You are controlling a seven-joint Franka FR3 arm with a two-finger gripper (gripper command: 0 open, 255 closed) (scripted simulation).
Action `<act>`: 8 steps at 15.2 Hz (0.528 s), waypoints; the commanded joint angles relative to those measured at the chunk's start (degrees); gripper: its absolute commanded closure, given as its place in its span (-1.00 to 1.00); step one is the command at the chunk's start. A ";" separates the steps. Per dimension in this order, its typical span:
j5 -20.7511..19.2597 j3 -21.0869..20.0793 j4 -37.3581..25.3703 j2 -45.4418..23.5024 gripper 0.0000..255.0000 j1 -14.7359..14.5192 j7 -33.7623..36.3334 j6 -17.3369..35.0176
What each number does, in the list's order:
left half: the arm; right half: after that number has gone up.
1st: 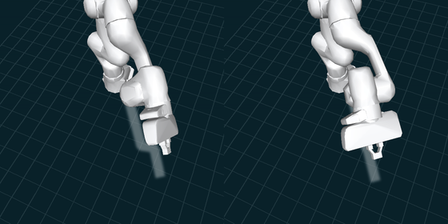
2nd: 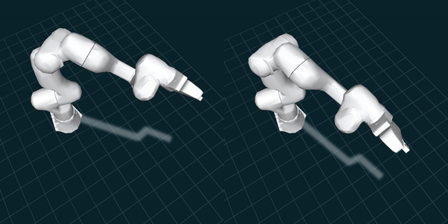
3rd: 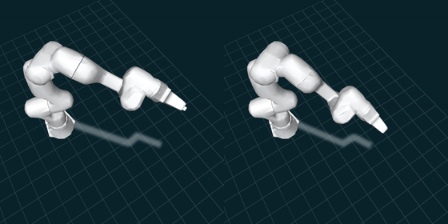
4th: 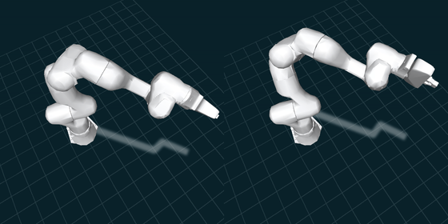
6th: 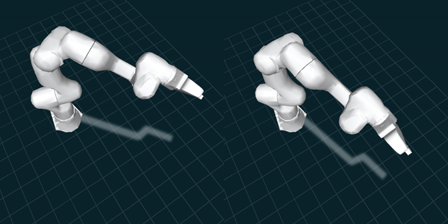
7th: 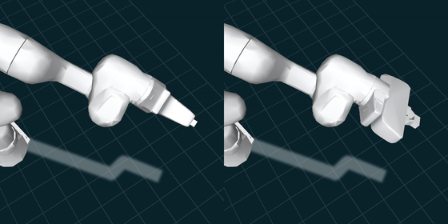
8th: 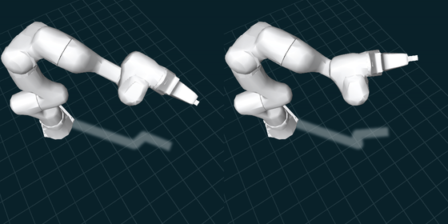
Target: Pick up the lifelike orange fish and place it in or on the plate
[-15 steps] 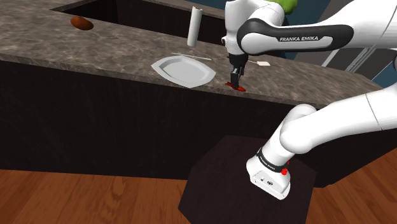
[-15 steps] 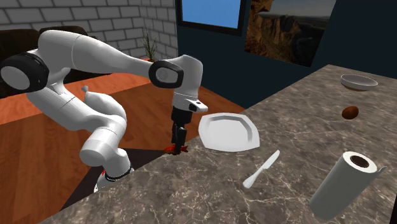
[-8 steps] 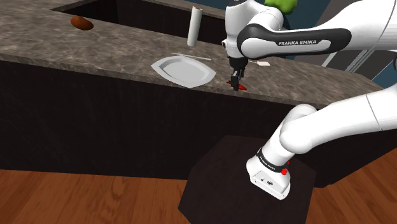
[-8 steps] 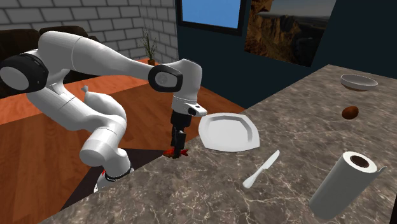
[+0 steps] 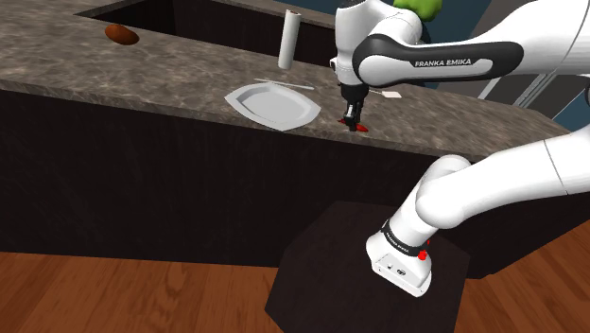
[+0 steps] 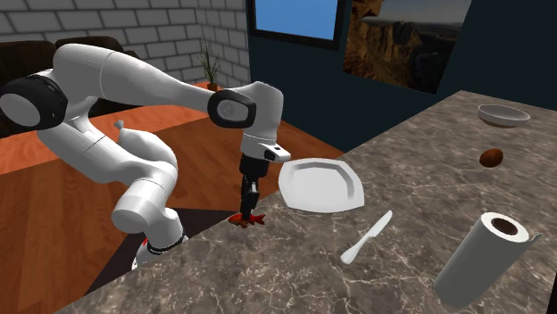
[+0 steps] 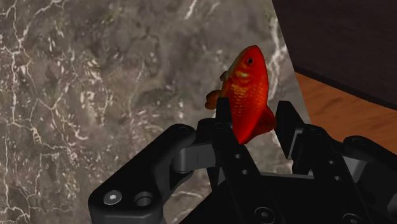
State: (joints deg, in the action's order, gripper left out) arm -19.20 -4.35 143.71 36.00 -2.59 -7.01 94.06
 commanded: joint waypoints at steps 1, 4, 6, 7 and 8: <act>0.01 0.06 0.20 -0.10 1.00 0.04 0.00 -0.01; 0.00 0.07 0.26 -0.14 1.00 0.04 0.02 0.08; 0.09 0.01 -1.11 0.08 1.00 0.07 -0.50 -1.41; 0.12 -0.02 -1.81 0.15 1.00 0.09 -0.75 -2.14; 0.15 -0.05 -2.52 0.21 1.00 0.10 -1.01 -2.87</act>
State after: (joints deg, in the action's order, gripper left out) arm -19.12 -4.38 141.55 36.15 -2.50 -7.86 91.80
